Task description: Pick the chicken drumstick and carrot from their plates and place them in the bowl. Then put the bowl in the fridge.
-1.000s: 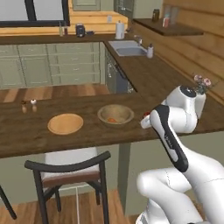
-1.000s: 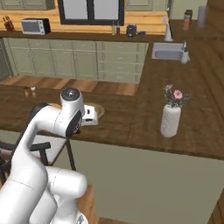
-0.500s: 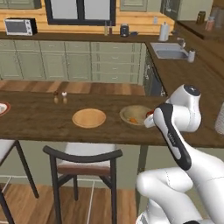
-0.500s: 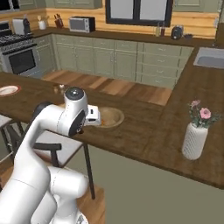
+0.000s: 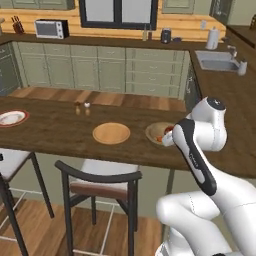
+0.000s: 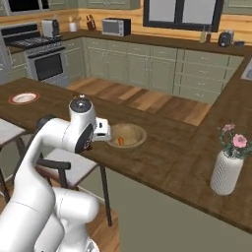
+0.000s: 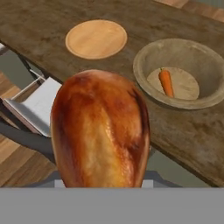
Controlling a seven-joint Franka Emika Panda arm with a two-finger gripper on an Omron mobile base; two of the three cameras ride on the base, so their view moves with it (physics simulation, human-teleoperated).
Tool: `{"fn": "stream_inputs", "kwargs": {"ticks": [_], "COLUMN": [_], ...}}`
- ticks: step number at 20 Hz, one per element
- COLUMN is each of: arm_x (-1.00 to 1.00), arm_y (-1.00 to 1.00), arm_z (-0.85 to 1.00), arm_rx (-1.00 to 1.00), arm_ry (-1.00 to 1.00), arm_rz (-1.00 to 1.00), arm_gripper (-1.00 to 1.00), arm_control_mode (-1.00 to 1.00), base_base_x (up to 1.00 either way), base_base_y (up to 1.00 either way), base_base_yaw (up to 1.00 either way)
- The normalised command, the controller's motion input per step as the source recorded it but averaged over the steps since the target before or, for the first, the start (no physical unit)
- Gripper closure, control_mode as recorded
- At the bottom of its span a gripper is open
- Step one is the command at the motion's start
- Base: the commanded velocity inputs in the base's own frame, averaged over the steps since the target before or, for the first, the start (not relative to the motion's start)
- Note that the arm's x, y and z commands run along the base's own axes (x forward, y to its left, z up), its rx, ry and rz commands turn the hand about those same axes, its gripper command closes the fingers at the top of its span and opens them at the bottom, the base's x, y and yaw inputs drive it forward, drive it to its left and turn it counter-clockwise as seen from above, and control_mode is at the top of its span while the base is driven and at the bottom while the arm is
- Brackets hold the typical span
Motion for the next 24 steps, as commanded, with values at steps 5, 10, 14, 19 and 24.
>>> {"fn": "stream_inputs", "kwargs": {"ticks": [5,10,14,19,24], "arm_x": [0.00,0.39,1.00,0.99,0.76], "arm_y": [0.00,-0.23,-0.56,-0.14,-0.39], "arm_z": [0.00,0.00,0.00,-0.16,-0.60], "arm_rx": [0.00,0.03,0.01,-0.06,-0.03], "arm_ry": [0.00,0.04,0.10,0.12,0.01], "arm_rz": [0.00,0.06,0.01,-0.16,-0.19], "arm_gripper": [1.00,1.00,1.00,1.00,1.00], "arm_control_mode": [1.00,-1.00,-1.00,-1.00,-1.00], "base_base_x": [0.88,0.45,0.00,0.00,0.00], "base_base_y": [-0.92,-0.51,0.00,0.00,0.00], "base_base_yaw": [0.34,0.21,0.00,0.00,0.00]}}
